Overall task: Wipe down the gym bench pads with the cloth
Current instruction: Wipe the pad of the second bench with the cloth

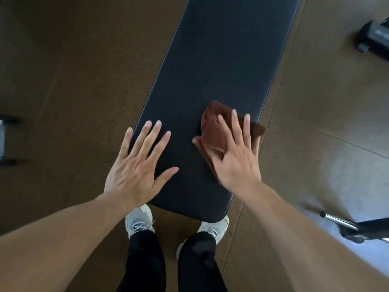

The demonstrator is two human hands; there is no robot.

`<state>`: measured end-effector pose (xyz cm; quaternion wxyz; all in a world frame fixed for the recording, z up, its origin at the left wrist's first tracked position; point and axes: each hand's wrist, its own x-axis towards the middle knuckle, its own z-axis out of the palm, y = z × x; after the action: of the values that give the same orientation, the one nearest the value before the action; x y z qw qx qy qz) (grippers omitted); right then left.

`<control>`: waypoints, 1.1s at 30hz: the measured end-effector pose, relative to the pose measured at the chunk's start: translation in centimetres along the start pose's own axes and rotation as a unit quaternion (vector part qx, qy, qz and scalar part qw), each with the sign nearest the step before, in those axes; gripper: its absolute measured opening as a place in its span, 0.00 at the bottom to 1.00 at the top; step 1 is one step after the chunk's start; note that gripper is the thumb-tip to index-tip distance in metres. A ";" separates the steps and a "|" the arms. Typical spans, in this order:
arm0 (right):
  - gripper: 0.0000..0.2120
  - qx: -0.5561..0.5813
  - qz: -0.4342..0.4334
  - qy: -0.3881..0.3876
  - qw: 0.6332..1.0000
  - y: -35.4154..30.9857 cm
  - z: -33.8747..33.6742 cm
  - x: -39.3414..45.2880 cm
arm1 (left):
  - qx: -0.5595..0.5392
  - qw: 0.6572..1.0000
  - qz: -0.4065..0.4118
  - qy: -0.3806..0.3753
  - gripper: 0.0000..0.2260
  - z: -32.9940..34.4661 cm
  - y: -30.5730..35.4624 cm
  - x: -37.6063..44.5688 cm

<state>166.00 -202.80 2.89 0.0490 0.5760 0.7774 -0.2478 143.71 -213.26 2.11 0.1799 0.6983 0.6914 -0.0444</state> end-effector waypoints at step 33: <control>0.34 -0.164 -0.297 0.002 0.941 -14.1 8.0 -5.5 | -0.331 0.870 -0.361 0.064 0.29 1.4 -7.9 -11.1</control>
<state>153.15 -214.16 2.51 0.0652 0.3036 0.9430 -0.1194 135.78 -224.35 2.77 0.3273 0.3011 0.8794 0.1700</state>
